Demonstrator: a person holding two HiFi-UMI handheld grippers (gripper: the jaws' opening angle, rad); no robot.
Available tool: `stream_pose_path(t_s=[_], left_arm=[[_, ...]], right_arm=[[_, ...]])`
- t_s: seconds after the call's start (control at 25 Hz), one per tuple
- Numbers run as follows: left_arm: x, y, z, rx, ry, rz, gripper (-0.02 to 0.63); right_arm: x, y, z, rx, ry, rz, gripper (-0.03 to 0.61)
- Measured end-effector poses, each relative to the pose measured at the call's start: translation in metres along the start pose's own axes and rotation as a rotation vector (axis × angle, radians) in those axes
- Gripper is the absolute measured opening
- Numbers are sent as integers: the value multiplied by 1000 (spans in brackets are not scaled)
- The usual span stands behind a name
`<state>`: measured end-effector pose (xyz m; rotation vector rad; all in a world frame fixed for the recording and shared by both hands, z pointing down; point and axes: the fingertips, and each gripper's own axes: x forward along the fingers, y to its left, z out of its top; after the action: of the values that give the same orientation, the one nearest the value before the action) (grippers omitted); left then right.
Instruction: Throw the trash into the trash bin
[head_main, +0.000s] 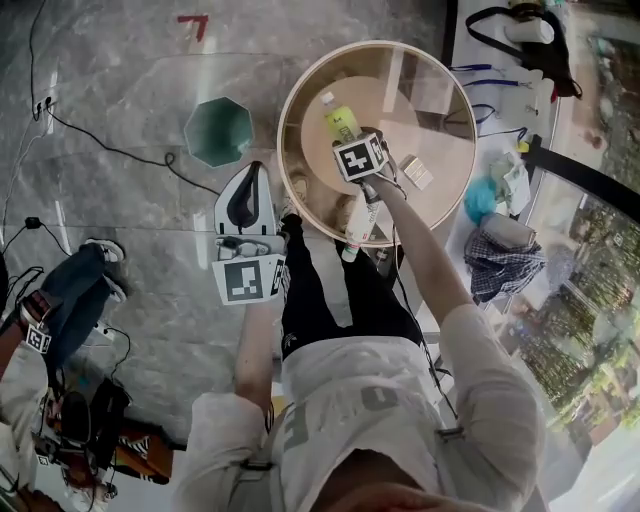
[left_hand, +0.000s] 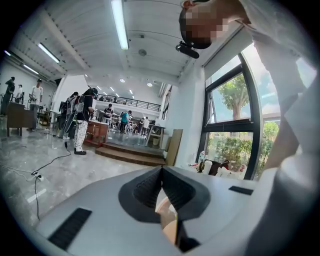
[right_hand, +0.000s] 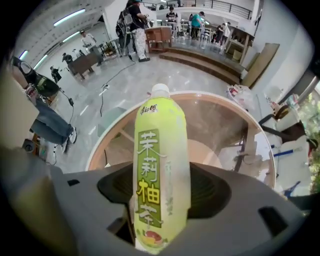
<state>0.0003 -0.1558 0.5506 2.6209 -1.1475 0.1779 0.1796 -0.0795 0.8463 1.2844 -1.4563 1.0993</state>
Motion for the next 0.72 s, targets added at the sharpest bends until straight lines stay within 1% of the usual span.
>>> stream_pose_path(t_s=[0.12, 0.2, 0.28, 0.4, 0.48, 0.6, 0.64, 0.72], left_arm=[[0, 2, 27, 25, -31, 4, 12], [2, -1, 53, 69, -64, 9, 12], [10, -8, 85, 119, -105, 8, 12], [14, -22, 143, 136, -193, 4, 12], [4, -38, 173, 129, -225, 13, 12], [-16, -66, 203, 98, -268, 16, 12], [-21, -73, 215, 90, -302, 14, 12], [-29, -82, 245, 82, -379, 11, 12]], right_arm=[[-44, 10, 54, -28, -133, 27, 293], [-86, 12, 96, -28, -249, 43, 291], [-139, 12, 137, -16, -374, 59, 290], [-229, 16, 185, 4, -573, 91, 290], [-292, 24, 191, 36, -686, 128, 290], [-379, 36, 180, 110, -866, 209, 290], [-406, 38, 180, 112, -942, 220, 290], [-455, 42, 181, 81, -1076, 212, 288]])
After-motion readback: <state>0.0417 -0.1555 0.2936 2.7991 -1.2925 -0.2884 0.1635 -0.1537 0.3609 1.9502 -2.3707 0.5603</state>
